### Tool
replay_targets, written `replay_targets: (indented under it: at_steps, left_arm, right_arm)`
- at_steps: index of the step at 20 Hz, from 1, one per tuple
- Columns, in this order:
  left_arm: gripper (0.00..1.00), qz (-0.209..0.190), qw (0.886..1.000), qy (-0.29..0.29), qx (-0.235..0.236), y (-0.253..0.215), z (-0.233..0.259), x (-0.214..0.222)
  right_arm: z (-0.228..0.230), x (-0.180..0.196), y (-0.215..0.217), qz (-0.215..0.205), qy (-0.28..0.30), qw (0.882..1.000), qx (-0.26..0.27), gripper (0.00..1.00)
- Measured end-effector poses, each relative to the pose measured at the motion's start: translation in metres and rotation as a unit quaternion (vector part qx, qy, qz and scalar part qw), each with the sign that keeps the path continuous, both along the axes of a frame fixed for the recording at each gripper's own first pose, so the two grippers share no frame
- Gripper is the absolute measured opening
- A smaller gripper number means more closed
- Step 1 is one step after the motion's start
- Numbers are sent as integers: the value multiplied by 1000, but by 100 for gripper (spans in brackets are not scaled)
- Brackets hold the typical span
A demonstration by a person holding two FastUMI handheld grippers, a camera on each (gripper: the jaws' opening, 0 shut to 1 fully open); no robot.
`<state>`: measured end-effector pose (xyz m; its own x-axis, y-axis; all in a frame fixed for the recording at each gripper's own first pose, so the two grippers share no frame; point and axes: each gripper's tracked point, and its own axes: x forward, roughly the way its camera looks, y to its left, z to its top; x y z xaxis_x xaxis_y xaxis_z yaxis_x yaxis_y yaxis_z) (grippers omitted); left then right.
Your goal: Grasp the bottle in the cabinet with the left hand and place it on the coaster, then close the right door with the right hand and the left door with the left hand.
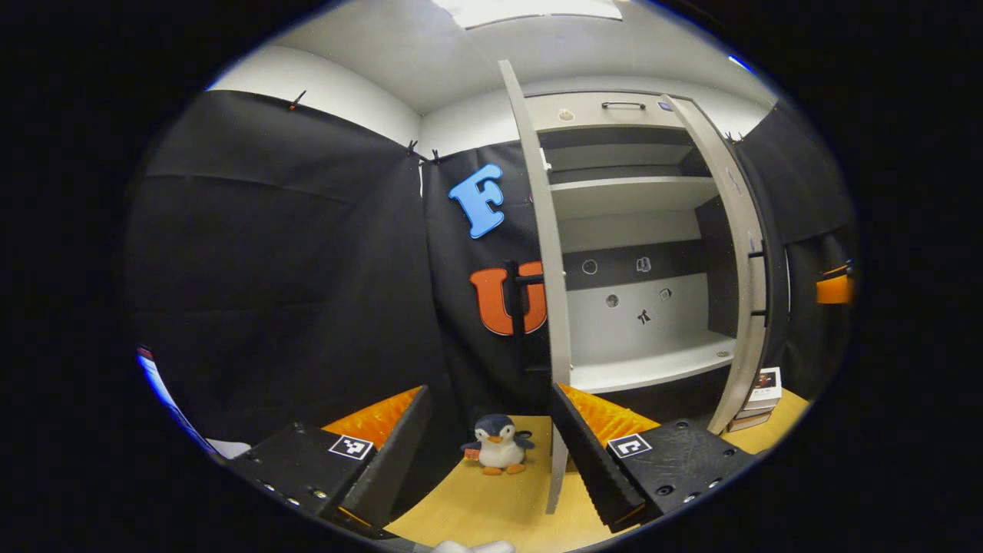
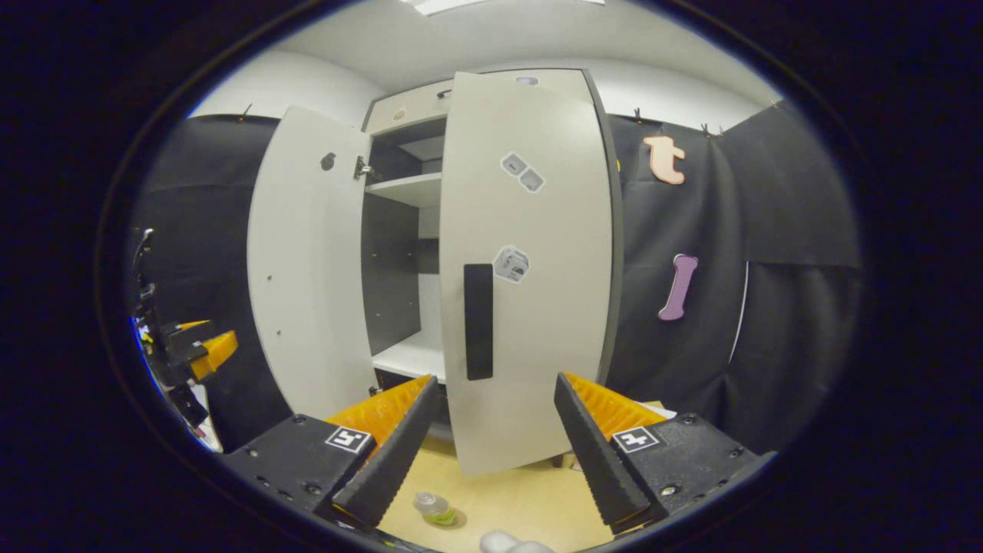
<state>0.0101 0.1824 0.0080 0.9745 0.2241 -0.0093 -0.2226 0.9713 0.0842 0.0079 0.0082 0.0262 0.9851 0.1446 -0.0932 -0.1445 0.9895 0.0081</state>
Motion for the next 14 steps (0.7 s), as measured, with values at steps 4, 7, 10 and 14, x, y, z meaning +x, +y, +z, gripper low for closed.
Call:
replay_targets:
  at_steps: [4, 7, 10, 14]
  left_arm:
    - [95, 15, 1000, -7, -11, 31, 5, 37]
    - [95, 21, 1000, -19, -4, 47, 13, 60]
    - [95, 22, 999, -24, -13, 52, 18, 72]
    - [92, 27, 999, -25, -22, 53, 18, 76]
  right_arm:
    - [-20, -19, 0, -18, 25, 1000, -1, 99]
    - [-31, -30, -4, -34, 41, 999, 5, 99]
    - [-41, -36, -7, -40, 55, 998, 14, 100]
    - [-49, -35, -12, -46, 66, 996, 29, 100]
